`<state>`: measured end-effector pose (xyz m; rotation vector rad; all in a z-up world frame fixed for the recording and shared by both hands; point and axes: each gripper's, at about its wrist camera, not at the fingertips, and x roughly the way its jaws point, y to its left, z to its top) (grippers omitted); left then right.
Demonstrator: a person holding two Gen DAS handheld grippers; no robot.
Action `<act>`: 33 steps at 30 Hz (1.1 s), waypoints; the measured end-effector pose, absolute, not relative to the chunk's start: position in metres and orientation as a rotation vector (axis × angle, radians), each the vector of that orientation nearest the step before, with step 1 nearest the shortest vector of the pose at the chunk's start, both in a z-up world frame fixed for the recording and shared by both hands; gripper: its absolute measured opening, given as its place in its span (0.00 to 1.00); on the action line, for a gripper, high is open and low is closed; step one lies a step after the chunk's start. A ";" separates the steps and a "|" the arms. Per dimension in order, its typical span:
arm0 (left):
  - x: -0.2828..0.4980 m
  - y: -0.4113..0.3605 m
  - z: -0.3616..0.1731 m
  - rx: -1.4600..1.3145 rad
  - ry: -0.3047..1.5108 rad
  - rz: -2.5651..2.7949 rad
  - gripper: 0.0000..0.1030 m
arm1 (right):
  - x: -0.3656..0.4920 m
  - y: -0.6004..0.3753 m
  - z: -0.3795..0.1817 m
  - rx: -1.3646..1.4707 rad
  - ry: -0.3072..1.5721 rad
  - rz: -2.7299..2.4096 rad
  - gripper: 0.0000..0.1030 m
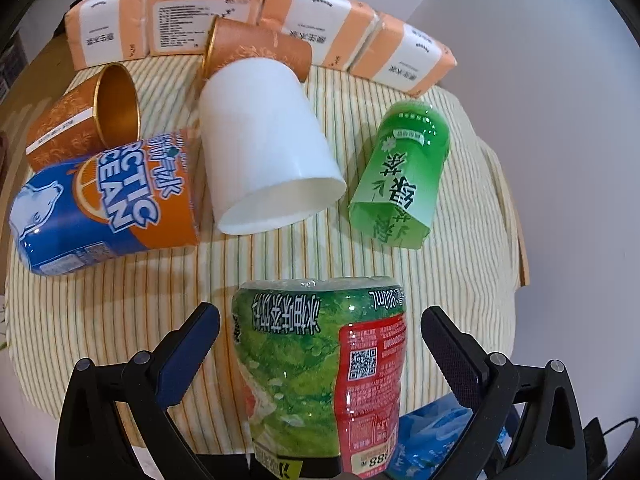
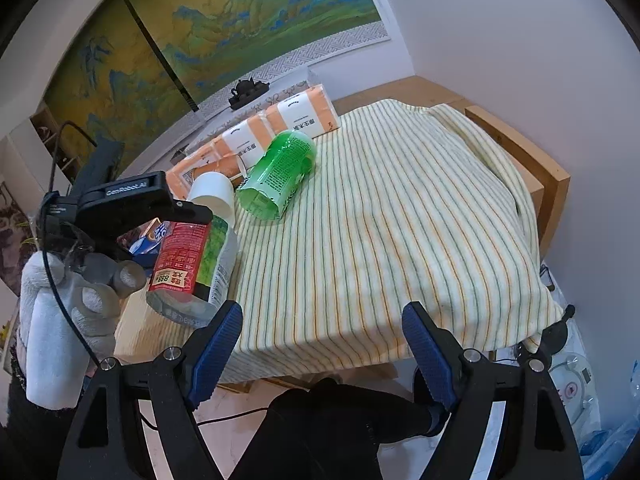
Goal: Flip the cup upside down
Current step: 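Close the left gripper on the bottle while the right gripper releases it, then rotate the held bottle upright with the left gripper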
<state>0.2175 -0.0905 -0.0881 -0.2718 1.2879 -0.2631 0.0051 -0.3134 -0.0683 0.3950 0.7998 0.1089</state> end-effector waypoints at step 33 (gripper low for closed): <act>0.159 -0.075 -0.038 -0.180 0.945 -0.283 0.86 | 0.011 -0.296 -0.064 0.389 0.784 0.122 0.77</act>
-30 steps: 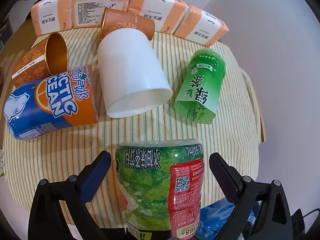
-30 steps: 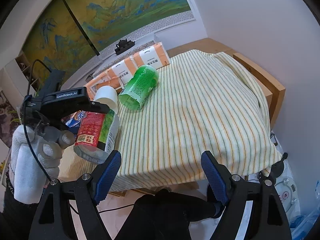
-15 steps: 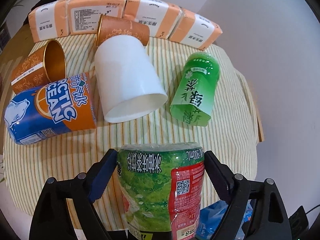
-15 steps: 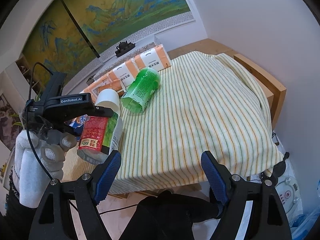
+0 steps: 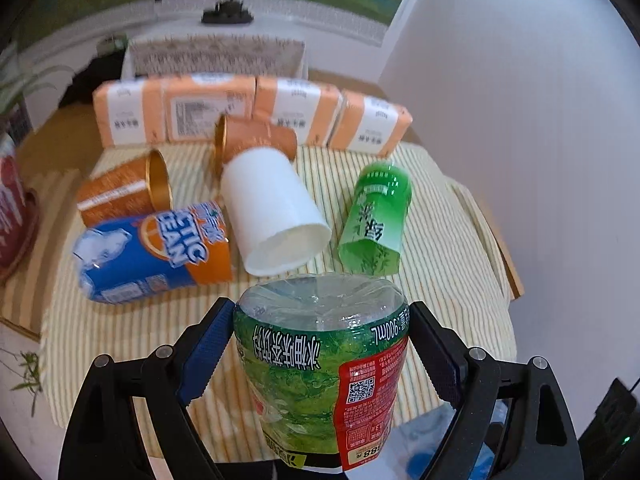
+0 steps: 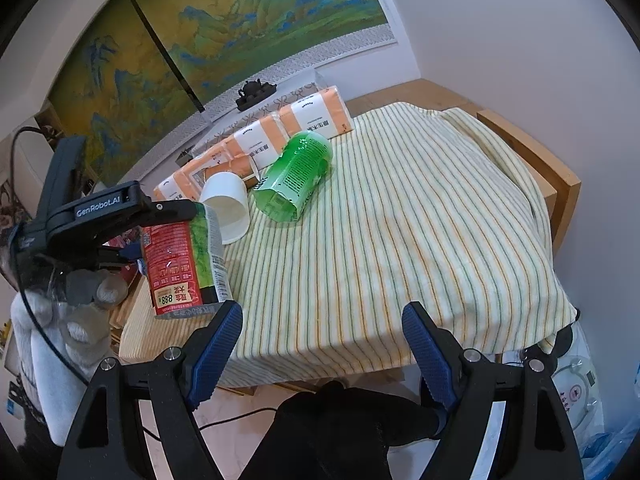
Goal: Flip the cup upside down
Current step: 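Rotate the held bottle upright with the left gripper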
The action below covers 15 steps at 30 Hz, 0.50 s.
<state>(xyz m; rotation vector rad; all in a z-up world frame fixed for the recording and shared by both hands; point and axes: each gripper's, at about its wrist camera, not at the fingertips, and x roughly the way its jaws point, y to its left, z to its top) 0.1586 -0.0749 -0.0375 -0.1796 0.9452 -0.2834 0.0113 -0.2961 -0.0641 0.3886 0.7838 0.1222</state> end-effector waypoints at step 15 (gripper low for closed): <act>0.130 -0.081 -0.028 -0.106 0.758 -0.251 0.86 | 0.011 -0.283 -0.060 0.344 0.763 0.110 0.77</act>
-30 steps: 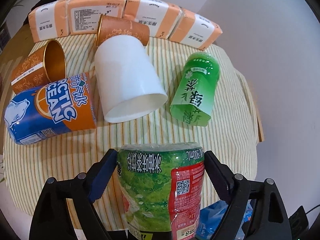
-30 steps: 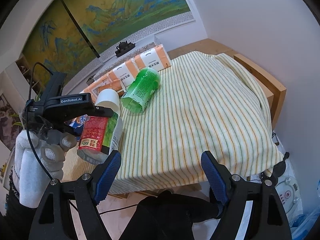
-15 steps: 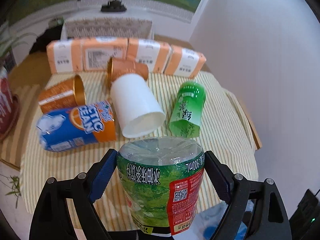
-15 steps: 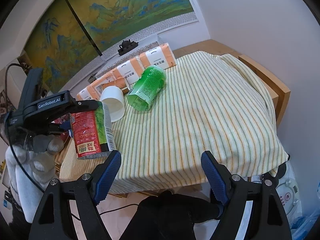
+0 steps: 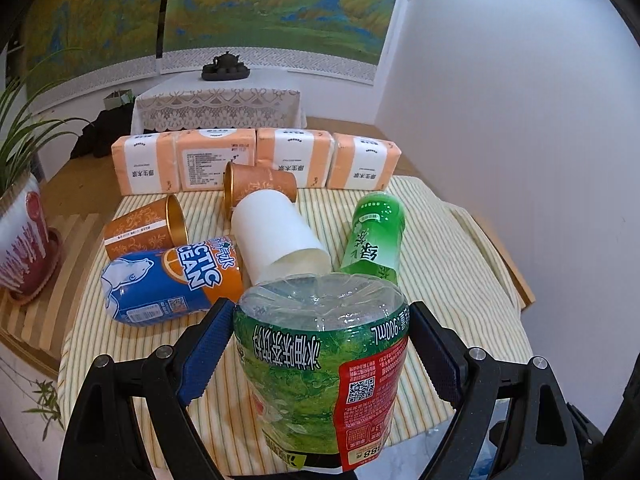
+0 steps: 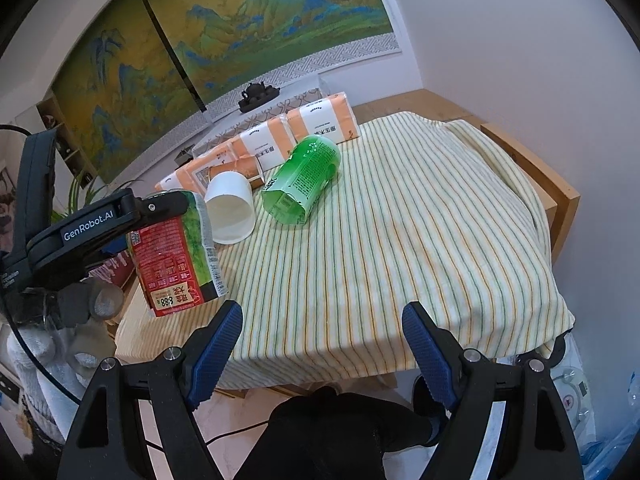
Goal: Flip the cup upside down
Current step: 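Rotate the held bottle upright with the left gripper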
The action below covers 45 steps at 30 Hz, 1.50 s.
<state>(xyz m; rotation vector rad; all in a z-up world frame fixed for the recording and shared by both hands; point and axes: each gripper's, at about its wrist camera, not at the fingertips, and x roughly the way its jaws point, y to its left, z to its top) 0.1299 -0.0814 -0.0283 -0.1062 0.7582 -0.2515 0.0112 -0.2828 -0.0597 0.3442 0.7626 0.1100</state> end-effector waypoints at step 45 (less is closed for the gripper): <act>0.133 -0.098 -0.061 0.014 0.580 -0.240 0.87 | 0.006 -0.282 -0.062 0.301 0.750 0.051 0.77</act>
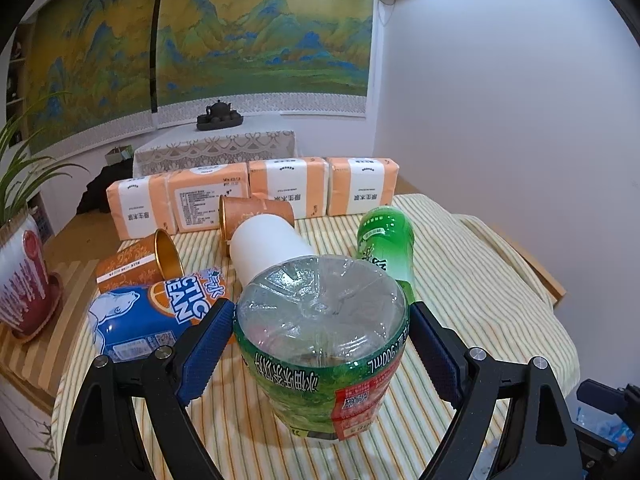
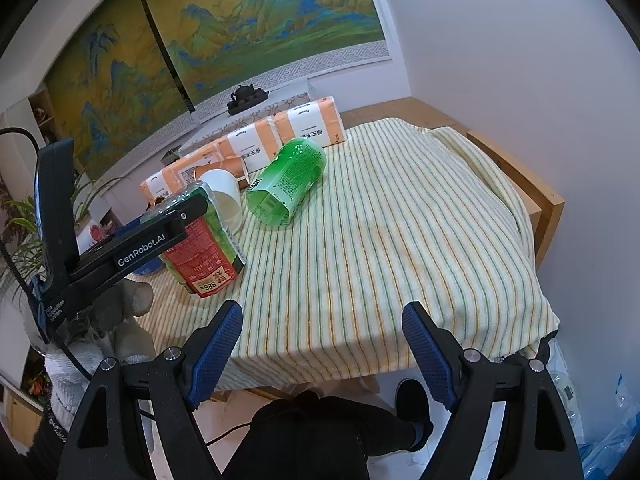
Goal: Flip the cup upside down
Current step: 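Lower the bottle upright onto the cloth and open the left gripper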
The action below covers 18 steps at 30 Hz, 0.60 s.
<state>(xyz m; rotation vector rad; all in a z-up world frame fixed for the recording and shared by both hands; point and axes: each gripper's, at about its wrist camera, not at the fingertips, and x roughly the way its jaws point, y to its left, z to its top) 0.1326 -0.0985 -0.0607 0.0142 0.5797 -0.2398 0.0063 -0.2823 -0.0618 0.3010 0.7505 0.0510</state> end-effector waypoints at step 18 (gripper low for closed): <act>0.097 -0.083 -0.035 -0.014 0.557 -0.283 0.91 | 0.004 -0.270 -0.055 0.275 0.737 0.066 0.77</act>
